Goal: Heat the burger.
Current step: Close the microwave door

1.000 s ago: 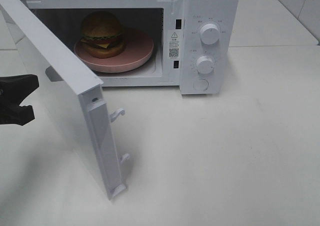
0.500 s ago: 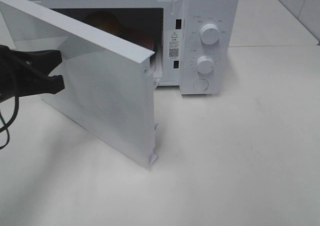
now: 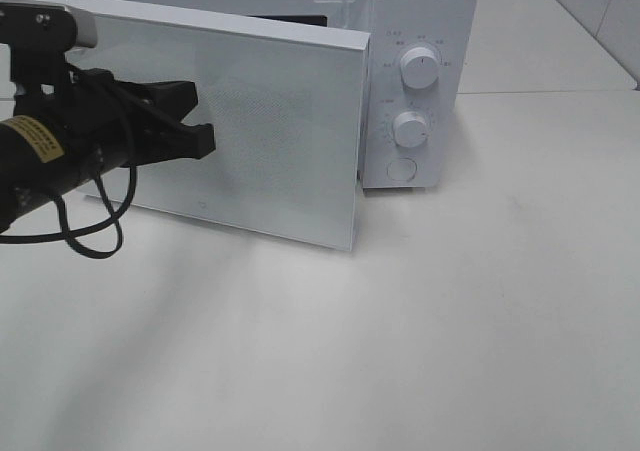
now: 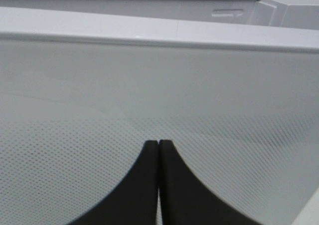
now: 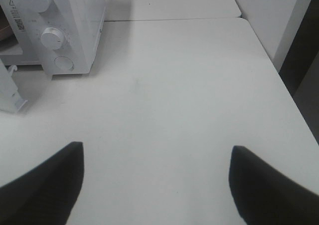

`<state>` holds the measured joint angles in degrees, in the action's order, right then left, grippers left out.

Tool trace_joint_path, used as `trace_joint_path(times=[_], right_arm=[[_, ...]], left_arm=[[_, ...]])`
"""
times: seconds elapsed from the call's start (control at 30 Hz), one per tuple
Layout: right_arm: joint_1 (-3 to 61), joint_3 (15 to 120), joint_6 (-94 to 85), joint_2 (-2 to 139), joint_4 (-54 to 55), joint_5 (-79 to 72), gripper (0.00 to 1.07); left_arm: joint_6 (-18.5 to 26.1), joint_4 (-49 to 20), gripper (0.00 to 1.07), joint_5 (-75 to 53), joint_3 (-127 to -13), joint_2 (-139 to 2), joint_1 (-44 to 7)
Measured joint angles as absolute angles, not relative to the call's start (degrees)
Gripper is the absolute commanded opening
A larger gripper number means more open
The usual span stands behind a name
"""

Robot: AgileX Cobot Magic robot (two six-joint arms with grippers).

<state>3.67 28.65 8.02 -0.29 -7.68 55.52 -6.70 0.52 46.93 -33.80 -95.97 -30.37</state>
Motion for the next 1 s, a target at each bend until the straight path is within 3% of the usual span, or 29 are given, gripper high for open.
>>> trace_joint_path(times=[0.47,1.0], right_arm=[[3.67,28.65,8.02,-0.29,-7.68,55.52,0.76],[3.67,28.65,8.02,-0.29,-7.68,55.46,0.76]], left_arm=[[-5.27,-5.96,0.00,43.14,-44.00,-102.79,-34.43],[-4.24,-5.21,0.00,38.85,-54.03,-108.86,-35.18]])
